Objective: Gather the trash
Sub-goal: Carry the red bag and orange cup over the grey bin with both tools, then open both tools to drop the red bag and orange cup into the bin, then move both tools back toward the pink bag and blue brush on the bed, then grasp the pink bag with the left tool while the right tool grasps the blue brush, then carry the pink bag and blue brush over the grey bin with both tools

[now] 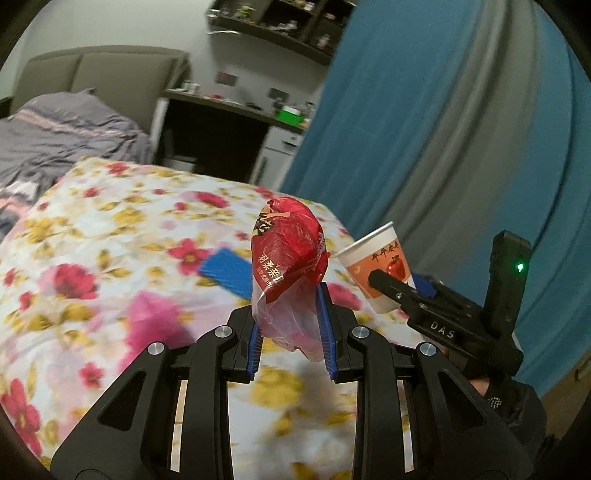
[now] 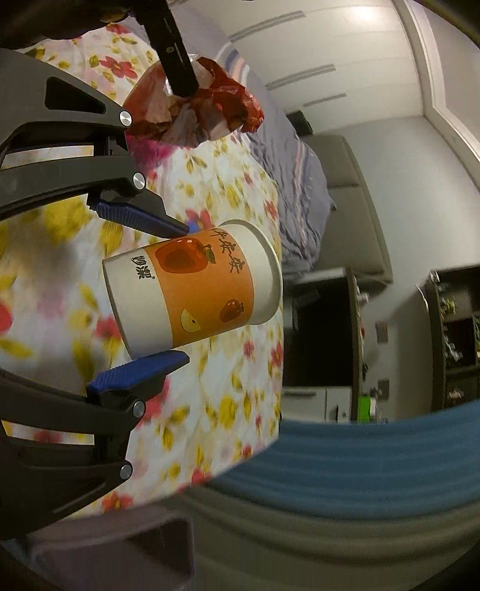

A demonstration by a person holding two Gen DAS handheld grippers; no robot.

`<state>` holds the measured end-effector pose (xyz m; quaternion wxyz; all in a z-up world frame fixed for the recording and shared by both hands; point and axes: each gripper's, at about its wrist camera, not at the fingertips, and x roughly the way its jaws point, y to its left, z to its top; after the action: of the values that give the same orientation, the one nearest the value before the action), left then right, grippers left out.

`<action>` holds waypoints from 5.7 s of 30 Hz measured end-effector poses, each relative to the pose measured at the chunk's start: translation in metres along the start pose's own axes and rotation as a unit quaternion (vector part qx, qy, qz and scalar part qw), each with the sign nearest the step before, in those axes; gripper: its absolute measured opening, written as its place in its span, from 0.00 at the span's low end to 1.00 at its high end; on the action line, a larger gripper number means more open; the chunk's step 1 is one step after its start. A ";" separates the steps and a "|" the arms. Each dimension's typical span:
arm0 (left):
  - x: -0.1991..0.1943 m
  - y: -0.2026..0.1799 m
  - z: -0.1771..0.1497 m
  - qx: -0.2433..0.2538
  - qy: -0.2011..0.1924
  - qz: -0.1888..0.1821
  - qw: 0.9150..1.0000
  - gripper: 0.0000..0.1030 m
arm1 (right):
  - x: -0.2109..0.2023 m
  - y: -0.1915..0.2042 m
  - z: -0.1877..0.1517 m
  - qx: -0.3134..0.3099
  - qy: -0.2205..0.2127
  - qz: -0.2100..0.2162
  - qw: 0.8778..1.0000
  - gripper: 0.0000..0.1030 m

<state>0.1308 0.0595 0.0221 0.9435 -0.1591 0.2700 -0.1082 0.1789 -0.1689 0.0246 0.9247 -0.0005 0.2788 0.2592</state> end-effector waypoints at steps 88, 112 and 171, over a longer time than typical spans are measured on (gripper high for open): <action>0.050 0.100 -0.049 -0.056 0.076 0.203 0.975 0.64 | 0.049 0.053 -0.048 -0.018 0.063 -0.110 0.992 0.77; 0.041 0.088 -0.038 -0.023 0.052 0.181 0.982 0.26 | 0.150 0.040 -0.038 0.020 0.157 -0.065 0.985 0.04; 0.050 -0.065 -0.008 0.093 0.023 0.072 0.993 0.26 | -0.015 -0.054 -0.015 0.059 0.010 -0.137 0.989 0.09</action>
<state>0.1602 -0.0172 0.0152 0.9531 -0.0486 0.2909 -0.0680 0.1867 -0.2243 0.0120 0.9472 0.0132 0.2997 0.1137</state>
